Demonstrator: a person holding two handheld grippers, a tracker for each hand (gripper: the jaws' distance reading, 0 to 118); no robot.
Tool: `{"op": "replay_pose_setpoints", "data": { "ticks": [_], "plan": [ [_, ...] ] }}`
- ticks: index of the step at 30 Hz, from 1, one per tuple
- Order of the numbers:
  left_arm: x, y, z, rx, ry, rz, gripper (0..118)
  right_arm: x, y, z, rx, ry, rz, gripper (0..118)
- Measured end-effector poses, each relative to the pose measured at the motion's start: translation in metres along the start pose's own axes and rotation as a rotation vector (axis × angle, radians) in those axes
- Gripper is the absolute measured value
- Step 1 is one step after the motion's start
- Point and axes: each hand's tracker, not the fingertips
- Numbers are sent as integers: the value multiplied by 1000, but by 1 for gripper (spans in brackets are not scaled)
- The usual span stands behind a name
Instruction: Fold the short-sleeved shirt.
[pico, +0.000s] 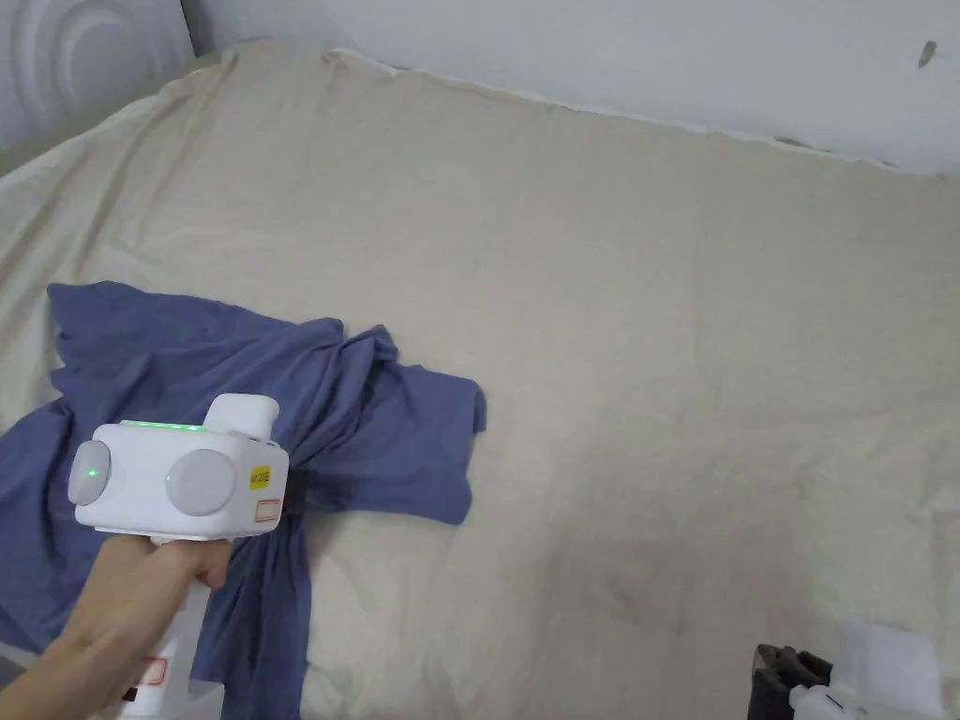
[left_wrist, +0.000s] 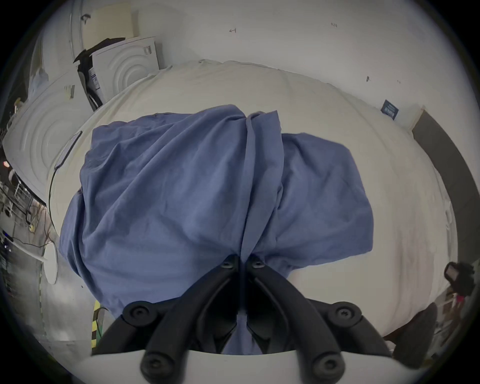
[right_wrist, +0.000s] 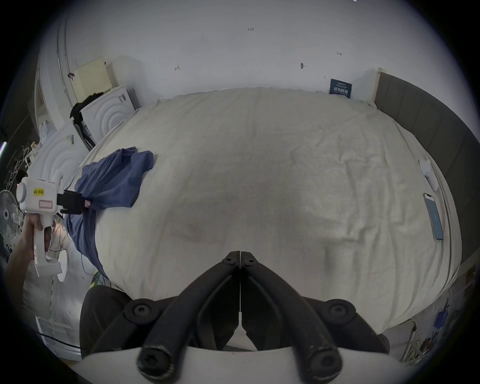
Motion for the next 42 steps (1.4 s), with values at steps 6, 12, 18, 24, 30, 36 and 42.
{"op": "replay_pose_setpoints", "data": {
  "ticks": [6,12,18,24,30,36,42],
  "plan": [
    [65,40,27,56,-74,-66,4,18,-5,10,24,-47,11,0],
    [188,92,27,111,-171,-184,4,58,-2,23,60,-56,-127,0],
    [371,118,13,143,-364,-316,4,108,4,39,106,-147,-190,0],
    [559,88,-17,51,-567,-415,4,157,6,44,122,-236,-301,0],
    [640,45,-64,-59,-595,-437,4,179,2,40,108,-275,-339,0],
    [599,36,-78,-127,-513,-438,116,175,-1,38,99,-259,-343,0],
    [460,50,-11,-117,-539,-445,106,151,0,42,111,-197,-328,0]
  ]
}}
